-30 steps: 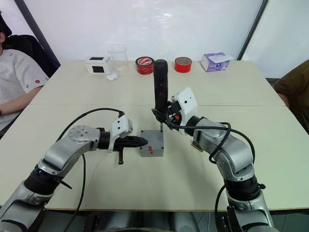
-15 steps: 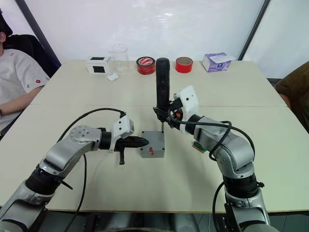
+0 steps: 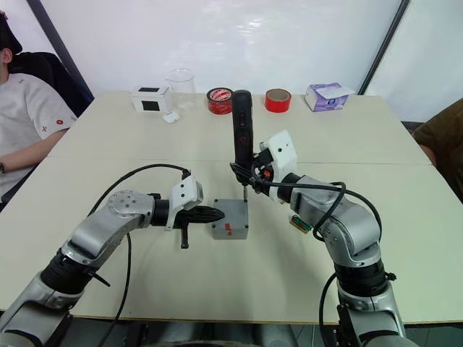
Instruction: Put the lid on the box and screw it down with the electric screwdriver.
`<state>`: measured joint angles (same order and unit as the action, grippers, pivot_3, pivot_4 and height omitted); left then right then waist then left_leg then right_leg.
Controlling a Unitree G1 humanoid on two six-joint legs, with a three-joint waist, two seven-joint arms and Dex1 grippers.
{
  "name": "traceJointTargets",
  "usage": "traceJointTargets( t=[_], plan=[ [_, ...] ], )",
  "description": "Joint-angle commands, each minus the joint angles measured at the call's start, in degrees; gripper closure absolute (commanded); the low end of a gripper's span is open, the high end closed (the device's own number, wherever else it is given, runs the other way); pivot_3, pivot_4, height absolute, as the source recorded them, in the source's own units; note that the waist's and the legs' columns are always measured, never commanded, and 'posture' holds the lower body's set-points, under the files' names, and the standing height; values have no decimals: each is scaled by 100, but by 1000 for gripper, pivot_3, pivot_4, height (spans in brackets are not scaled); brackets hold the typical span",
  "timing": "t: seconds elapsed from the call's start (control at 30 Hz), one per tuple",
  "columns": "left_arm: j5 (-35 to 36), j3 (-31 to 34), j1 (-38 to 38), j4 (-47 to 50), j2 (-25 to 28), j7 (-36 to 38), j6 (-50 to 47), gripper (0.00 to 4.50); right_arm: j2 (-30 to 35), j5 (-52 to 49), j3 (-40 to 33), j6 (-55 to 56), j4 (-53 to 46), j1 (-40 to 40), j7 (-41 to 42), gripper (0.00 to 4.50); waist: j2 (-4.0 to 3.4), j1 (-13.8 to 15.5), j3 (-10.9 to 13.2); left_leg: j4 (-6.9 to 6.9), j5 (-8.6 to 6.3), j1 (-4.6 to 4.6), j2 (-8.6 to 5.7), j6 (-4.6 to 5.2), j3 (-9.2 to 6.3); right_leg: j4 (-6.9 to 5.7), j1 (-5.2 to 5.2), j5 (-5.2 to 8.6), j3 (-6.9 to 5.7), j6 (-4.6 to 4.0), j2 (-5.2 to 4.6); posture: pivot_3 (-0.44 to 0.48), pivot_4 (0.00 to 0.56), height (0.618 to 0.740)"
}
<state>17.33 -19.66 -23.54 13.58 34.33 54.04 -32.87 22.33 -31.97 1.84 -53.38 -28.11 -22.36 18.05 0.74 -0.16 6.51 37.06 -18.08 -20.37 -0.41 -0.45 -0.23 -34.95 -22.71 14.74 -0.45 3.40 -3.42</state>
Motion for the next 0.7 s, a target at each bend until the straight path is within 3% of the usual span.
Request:
traceJointTargets(
  t=[0.03, 0.7],
  plan=[
    [-306, -261, 172, -293, 50, -26, -116, 4500, 102, 176, 184, -315, 309, 978, -84, 2743, -2, 30, -2, -3, 0, 0, 0, -1, 0, 0, 2, 10, 0, 5, -4, 0, 150, 740],
    [-401, -349, 91, -433, -24, 61, -37, 4500, 299, 455, 477, 17, 194, 1347, -85, 2743, 9, 84, -8, -17, -2, -2, 0, -1, -1, 2, 13, 39, 0, 16, -8, 0, 150, 740]
  ],
)
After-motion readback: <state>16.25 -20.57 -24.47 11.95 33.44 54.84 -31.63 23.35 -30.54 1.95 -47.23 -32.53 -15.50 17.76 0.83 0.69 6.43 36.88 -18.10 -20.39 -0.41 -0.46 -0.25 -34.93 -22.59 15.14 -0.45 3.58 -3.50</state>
